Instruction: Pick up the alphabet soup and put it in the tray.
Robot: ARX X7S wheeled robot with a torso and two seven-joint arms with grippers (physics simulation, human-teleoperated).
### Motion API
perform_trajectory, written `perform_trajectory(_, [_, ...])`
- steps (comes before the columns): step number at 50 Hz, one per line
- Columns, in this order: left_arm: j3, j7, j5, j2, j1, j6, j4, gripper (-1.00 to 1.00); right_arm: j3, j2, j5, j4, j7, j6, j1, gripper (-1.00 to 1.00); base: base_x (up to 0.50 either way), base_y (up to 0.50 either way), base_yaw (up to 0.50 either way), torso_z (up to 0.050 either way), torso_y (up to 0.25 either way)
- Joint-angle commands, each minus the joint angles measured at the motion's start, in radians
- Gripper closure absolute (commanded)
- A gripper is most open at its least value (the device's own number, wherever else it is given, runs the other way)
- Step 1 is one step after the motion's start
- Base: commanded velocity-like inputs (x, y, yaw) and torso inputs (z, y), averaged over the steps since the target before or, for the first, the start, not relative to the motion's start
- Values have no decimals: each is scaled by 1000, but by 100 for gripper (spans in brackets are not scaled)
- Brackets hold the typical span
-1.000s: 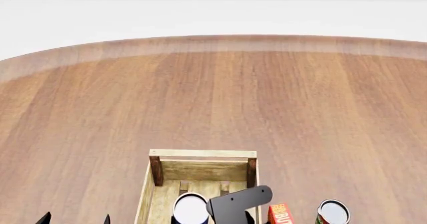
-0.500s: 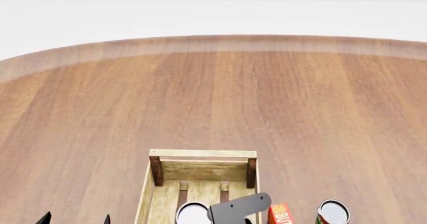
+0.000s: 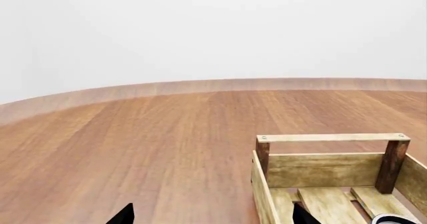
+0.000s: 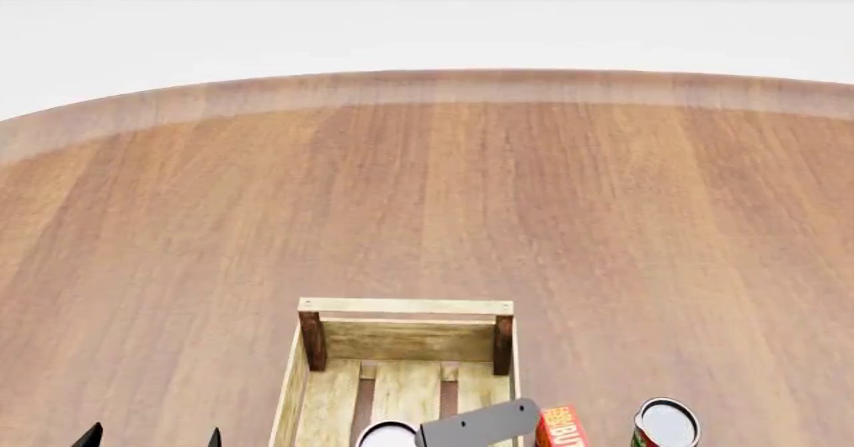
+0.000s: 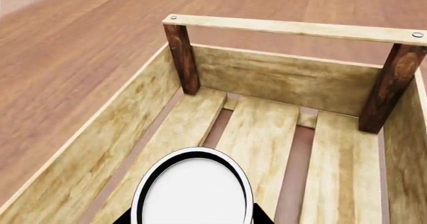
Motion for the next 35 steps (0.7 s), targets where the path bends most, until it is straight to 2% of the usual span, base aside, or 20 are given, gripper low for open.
perform_trajectory(1, [3, -2, -2, -2, -1, 2, -1, -100, -5, -1, -7, 5, -11, -13, 10, 100, 0, 0, 0, 0, 0])
perform_trajectory(19, [7, -5, -3, -4, -1, 3, 0, -100, -12, 3, 4, 13, -5, -23, 12, 100, 0, 0, 0, 1, 1])
perform_trajectory(20, [7, -5, -3, -4, -1, 3, 0, -100, -12, 3, 5, 13, -5, -23, 11, -100, 0, 0, 0, 0, 0])
perform_trajectory(35, [11, -7, -5, -7, -2, 4, 0, -100, -15, 5, 18, 19, -1, -22, 18, -100, 0, 0, 0, 0, 0])
